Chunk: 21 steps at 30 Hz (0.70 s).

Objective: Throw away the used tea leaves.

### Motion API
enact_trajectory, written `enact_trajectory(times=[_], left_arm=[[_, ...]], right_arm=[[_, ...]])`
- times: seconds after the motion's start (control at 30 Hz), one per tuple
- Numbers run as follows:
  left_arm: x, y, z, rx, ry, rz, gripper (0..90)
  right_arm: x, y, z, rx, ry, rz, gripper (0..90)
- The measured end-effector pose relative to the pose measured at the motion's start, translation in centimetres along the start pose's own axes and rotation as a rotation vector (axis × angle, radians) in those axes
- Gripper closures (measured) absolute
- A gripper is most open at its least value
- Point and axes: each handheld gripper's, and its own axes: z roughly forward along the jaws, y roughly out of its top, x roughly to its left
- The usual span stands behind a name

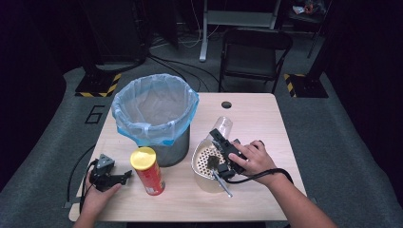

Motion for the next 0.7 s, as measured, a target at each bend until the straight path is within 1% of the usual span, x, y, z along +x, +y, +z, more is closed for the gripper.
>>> enact_trajectory(times=[0.03, 0.07, 0.1, 0.13, 0.17, 0.23, 0.3, 0.33, 0.37, 0.4, 0.47, 0.5, 0.53, 0.57, 0.6, 0.63, 0.67, 0.7], left_arm=[[0.0, 0.0, 0.0, 0.000, 0.000, 0.000, 13.1], [0.0, 0.0, 0.0, 0.000, 0.000, 0.000, 13.1], [0.0, 0.0, 0.0, 0.000, 0.000, 0.000, 13.1], [0.0, 0.0, 0.0, 0.000, 0.000, 0.000, 13.1], [0.0, 0.0, 0.0, 0.000, 0.000, 0.000, 13.1], [0.0, 0.0, 0.0, 0.000, 0.000, 0.000, 13.1], [0.0, 0.0, 0.0, 0.000, 0.000, 0.001, 13.1], [0.0, 0.0, 0.0, 0.000, 0.000, 0.000, 13.1], [0.0, 0.0, 0.0, 0.000, 0.000, 0.000, 13.1], [0.0, 0.0, 0.0, 0.000, 0.000, 0.000, 13.1], [0.0, 0.0, 0.0, 0.000, 0.000, 0.000, 13.1], [0.0, 0.0, 0.0, 0.000, 0.000, 0.000, 13.1], [0.0, 0.0, 0.0, 0.000, 0.000, 0.000, 13.1], [0.0, 0.0, 0.0, 0.000, 0.000, 0.000, 13.1], [0.0, 0.0, 0.0, 0.000, 0.000, 0.000, 13.1], [0.0, 0.0, 0.0, 0.000, 0.000, 0.000, 13.1], [0.0, 0.0, 0.0, 0.000, 0.000, 0.000, 13.1], [0.0, 0.0, 0.0, 0.001, 0.000, 0.000, 13.1]], right_arm=[[-0.1, 0.0, -0.1, 0.004, -0.003, 0.049, 35.7], [-0.3, 0.0, -0.1, 0.006, -0.003, 0.085, 35.6], [-0.7, -0.2, -0.2, 0.006, -0.008, 0.186, 35.5], [-0.9, -0.2, -0.2, 0.003, -0.011, 0.236, 35.5], [-0.9, -0.2, -0.2, 0.003, -0.011, 0.236, 35.5], [-1.2, -0.4, -0.3, 0.002, -0.014, 0.328, 35.4], [-1.6, -0.5, -0.4, -0.009, -0.006, 0.443, 35.4], [-1.8, -0.7, -0.4, -0.016, 0.005, 0.526, 35.3], [-2.2, -1.0, -0.4, -0.031, 0.018, 0.653, 35.1], [-2.2, -1.0, -0.4, -0.031, 0.018, 0.653, 35.1], [-2.5, -1.4, -0.3, -0.038, 0.040, 0.801, 34.9], [-2.8, -2.1, -0.2, -0.054, 0.067, 0.943, 34.7], [-2.8, -2.1, -0.2, -0.054, 0.067, 0.943, 34.7], [-2.9, -2.4, -0.1, -0.058, 0.090, 1.014, 34.5], [-2.9, -2.7, 0.0, -0.062, 0.094, 1.078, 34.5], [-3.0, -3.1, 0.0, -0.072, 0.120, 1.170, 34.5], [-3.0, -3.3, 0.1, -0.086, 0.139, 1.240, 34.5], [-3.0, -3.7, 0.1, -0.102, 0.177, 1.321, 34.5]])
